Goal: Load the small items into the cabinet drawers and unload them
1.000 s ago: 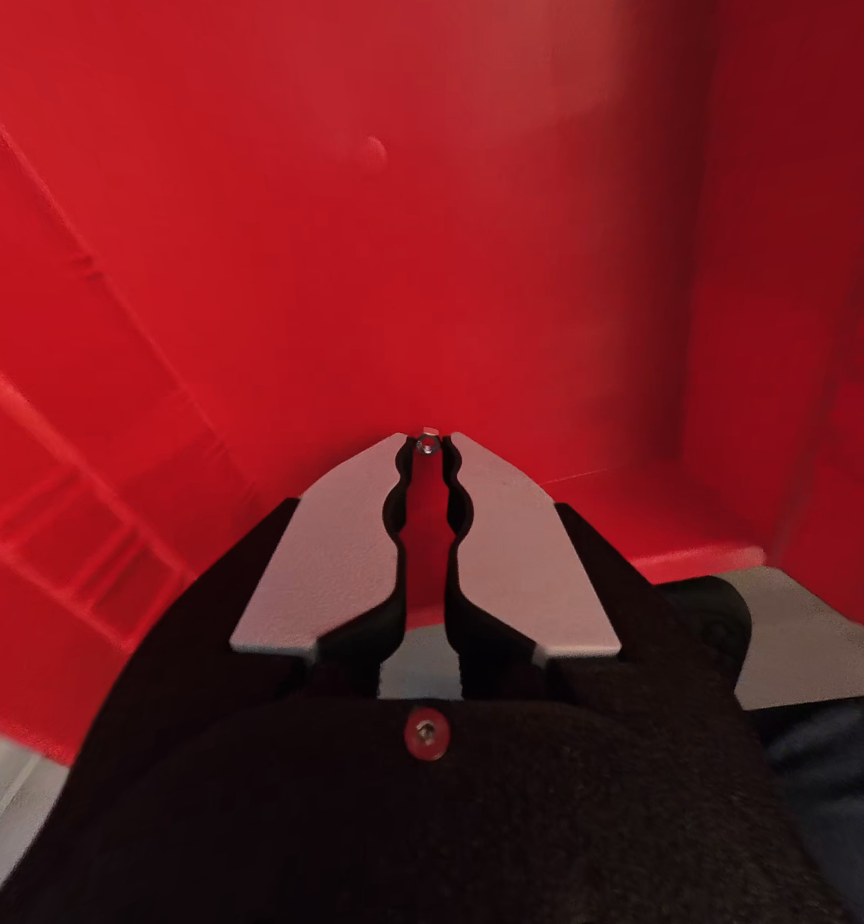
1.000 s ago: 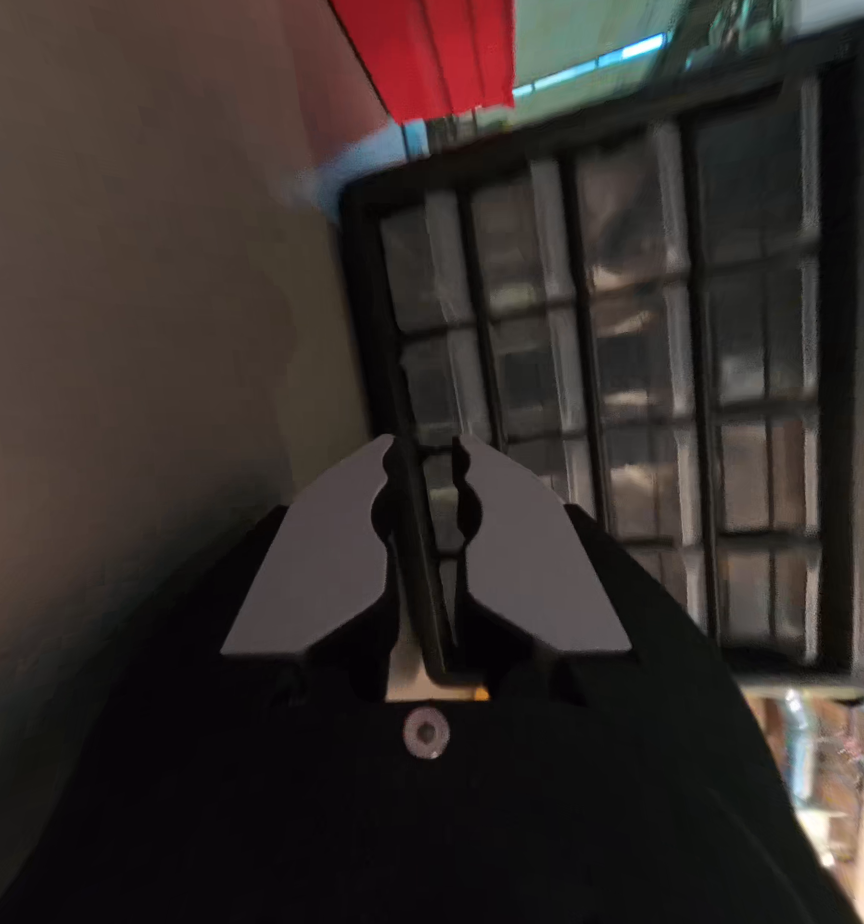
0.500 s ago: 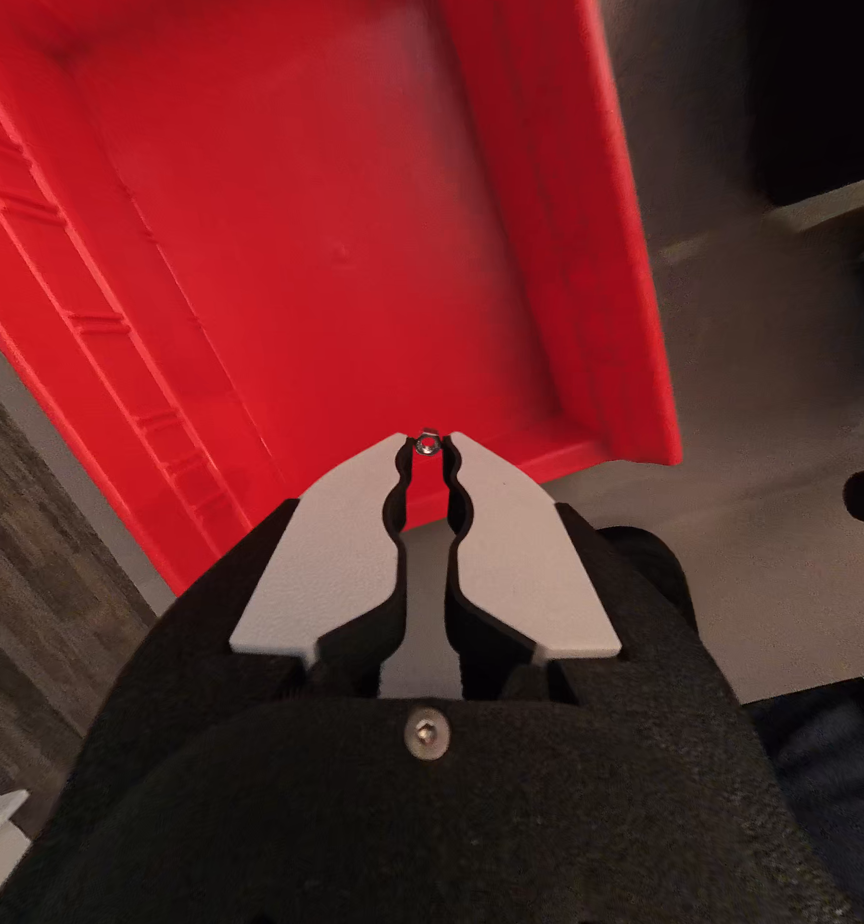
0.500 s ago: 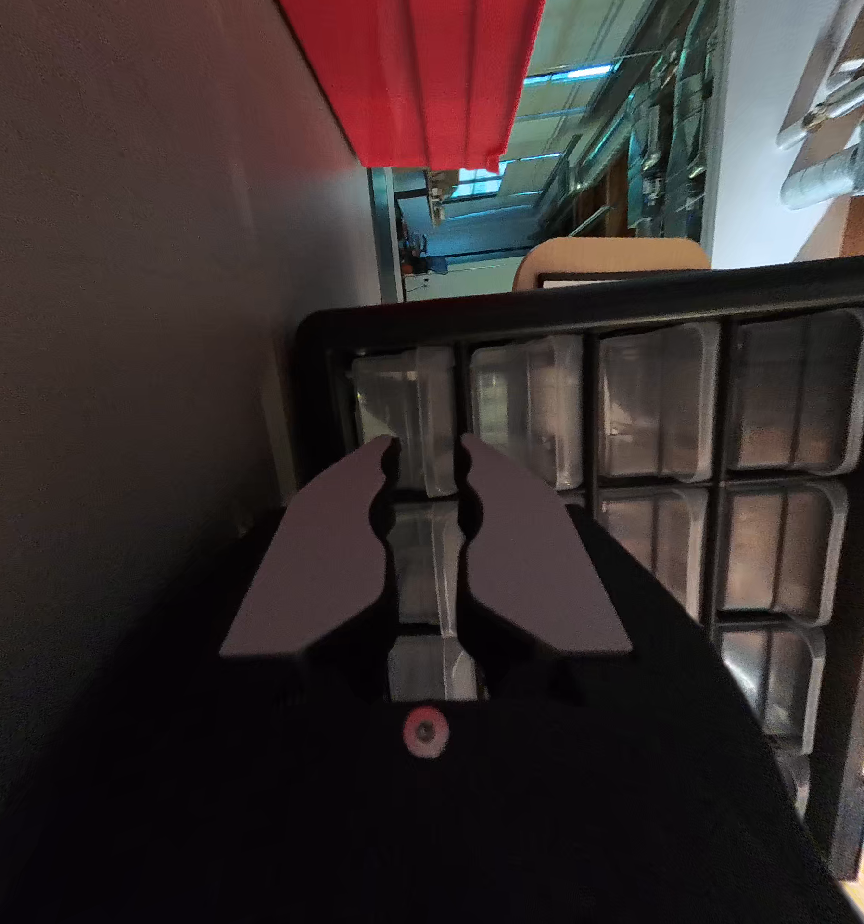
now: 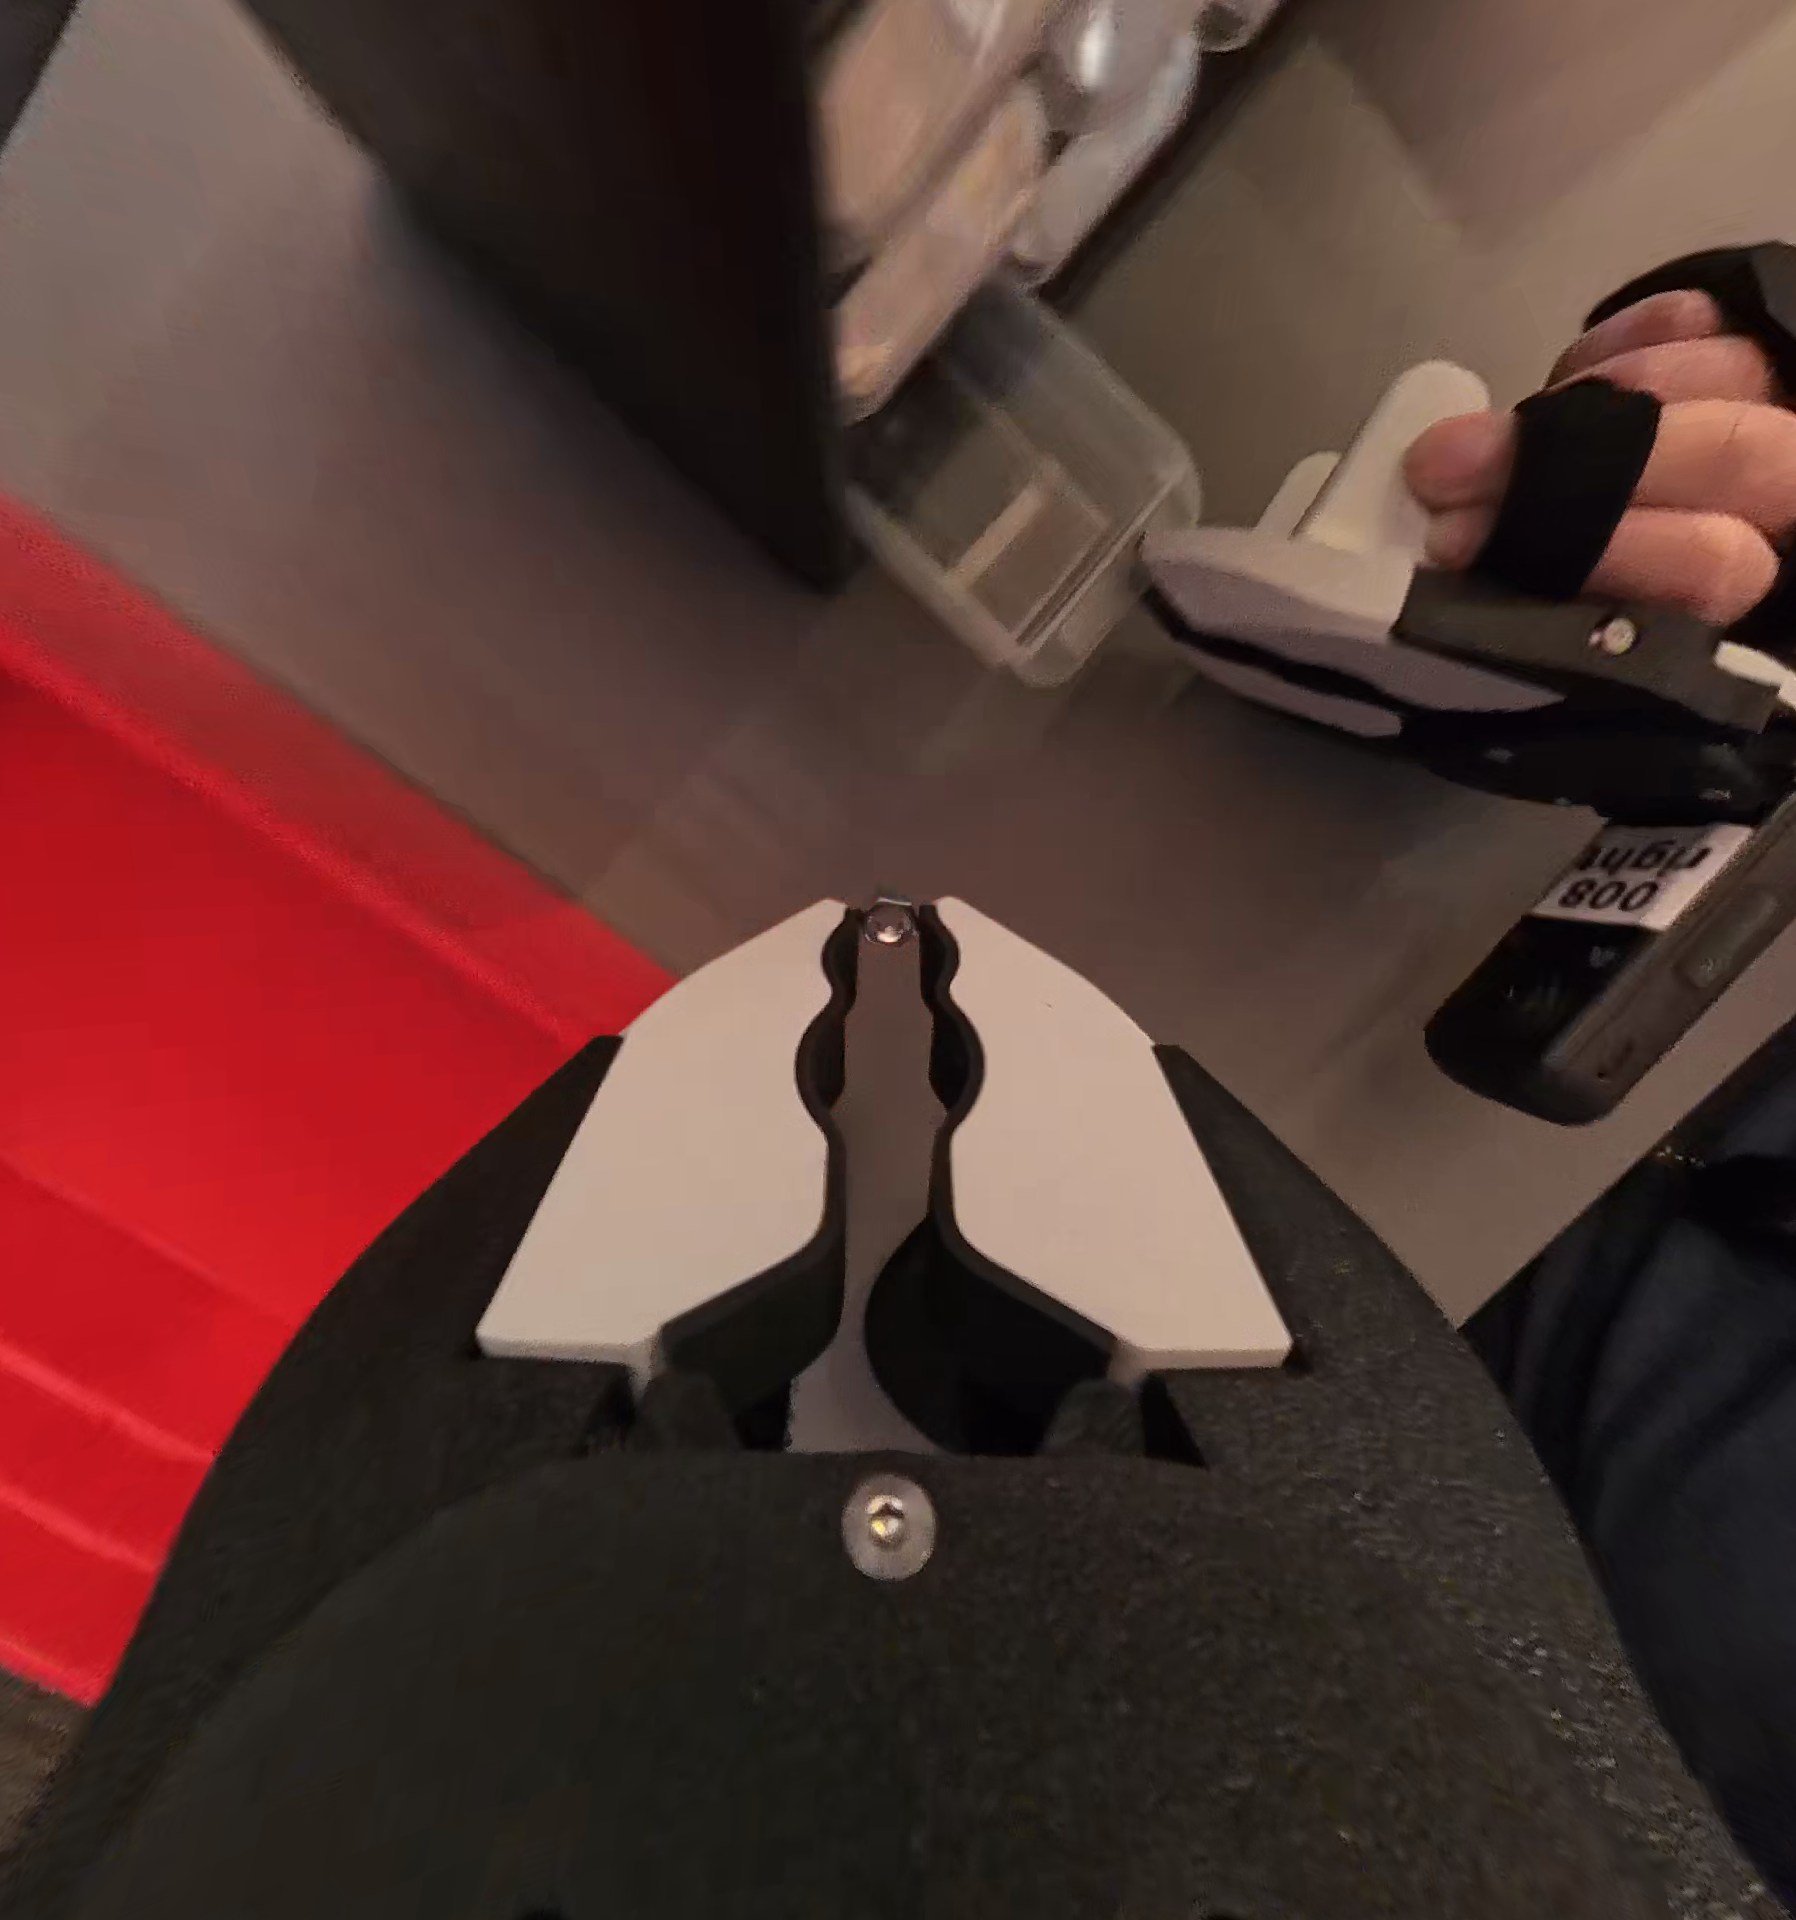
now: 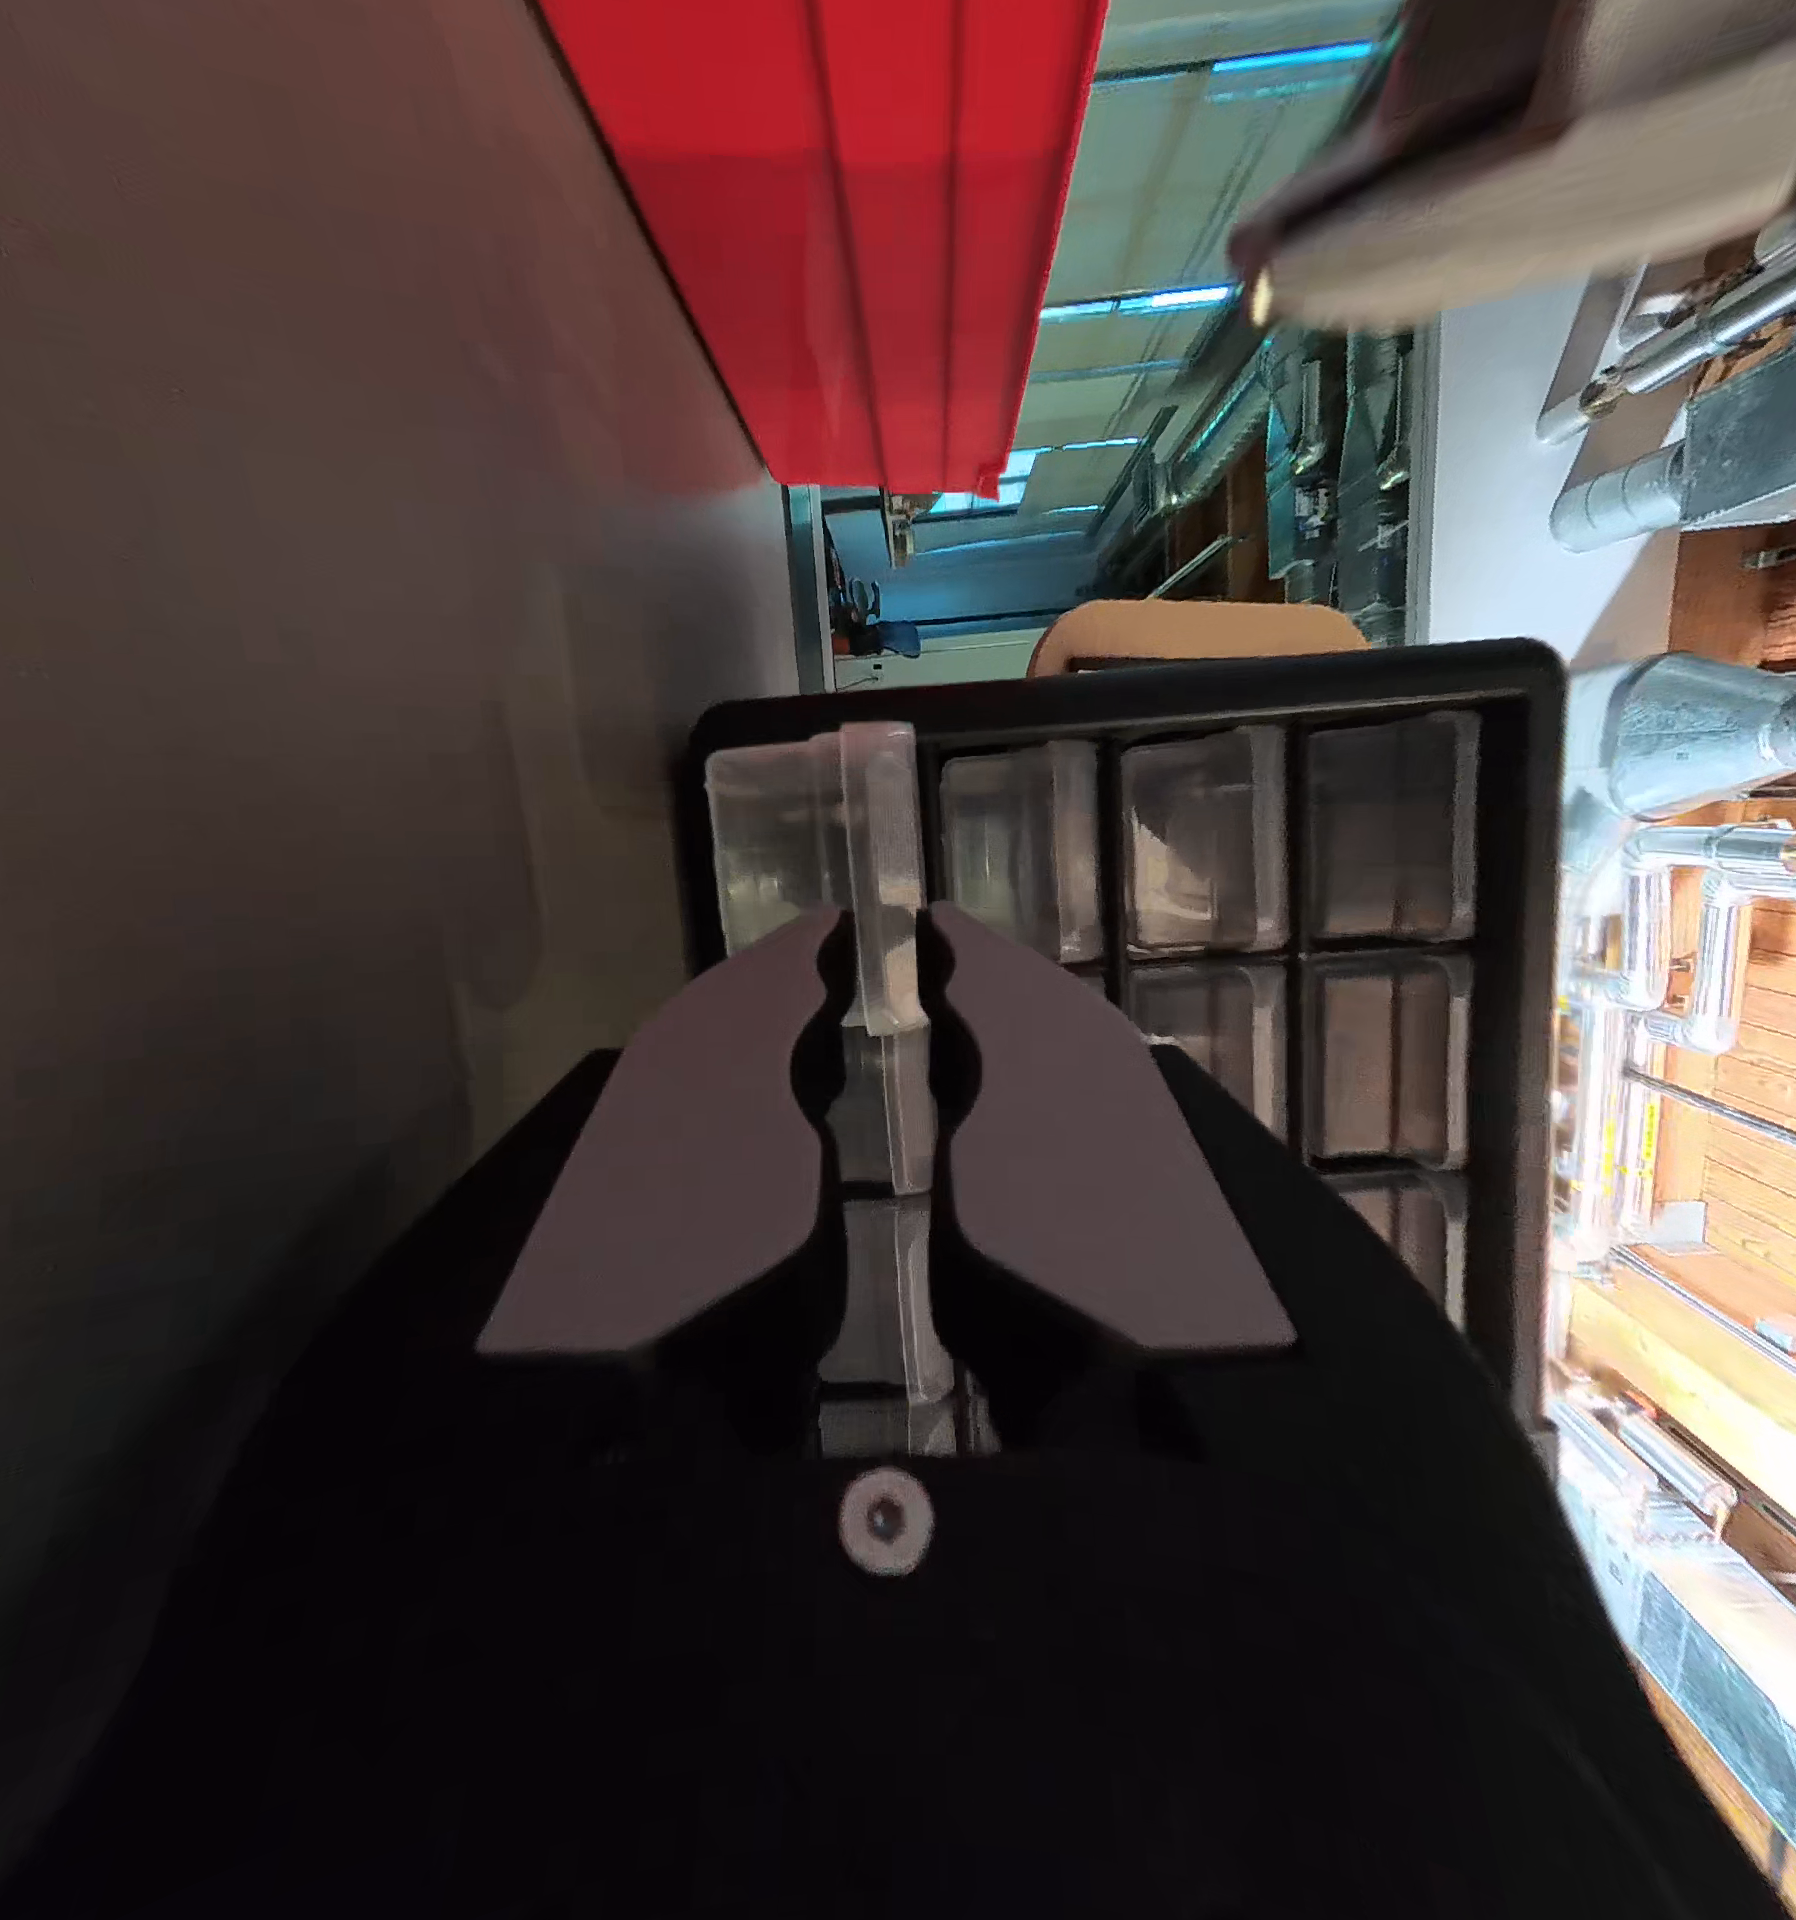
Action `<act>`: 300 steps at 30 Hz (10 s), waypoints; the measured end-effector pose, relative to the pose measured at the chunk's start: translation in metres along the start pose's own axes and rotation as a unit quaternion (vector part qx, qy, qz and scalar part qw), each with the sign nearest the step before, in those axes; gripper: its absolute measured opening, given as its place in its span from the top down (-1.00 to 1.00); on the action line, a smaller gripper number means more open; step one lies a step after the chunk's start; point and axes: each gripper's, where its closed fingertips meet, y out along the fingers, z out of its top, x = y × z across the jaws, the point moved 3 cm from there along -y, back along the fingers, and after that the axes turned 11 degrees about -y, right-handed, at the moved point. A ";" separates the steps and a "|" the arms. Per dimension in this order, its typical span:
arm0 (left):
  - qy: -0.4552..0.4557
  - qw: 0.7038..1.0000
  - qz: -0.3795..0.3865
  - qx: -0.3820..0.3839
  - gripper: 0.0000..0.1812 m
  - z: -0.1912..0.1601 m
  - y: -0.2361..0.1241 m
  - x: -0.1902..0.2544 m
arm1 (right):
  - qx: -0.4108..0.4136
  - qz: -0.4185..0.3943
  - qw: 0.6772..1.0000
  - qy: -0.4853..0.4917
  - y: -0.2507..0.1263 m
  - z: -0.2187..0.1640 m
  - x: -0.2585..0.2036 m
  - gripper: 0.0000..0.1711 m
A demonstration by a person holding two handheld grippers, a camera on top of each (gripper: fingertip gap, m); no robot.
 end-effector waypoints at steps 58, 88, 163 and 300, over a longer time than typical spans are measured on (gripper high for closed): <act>0.055 0.974 0.054 0.212 0.81 0.025 -0.079 0.020 | -0.026 0.028 0.998 0.057 0.022 -0.007 -0.004 0.84; 0.209 0.848 0.114 0.473 0.38 0.088 -0.092 0.122 | -0.114 -0.089 0.963 0.227 -0.018 -0.143 0.062 0.73; 0.460 0.557 0.483 0.495 0.94 0.126 0.023 0.215 | 0.096 0.446 0.827 0.329 -0.047 -0.178 0.172 0.88; 0.431 0.634 0.490 0.415 0.90 0.118 0.067 0.212 | -0.016 0.563 0.791 0.240 -0.038 -0.172 0.109 0.86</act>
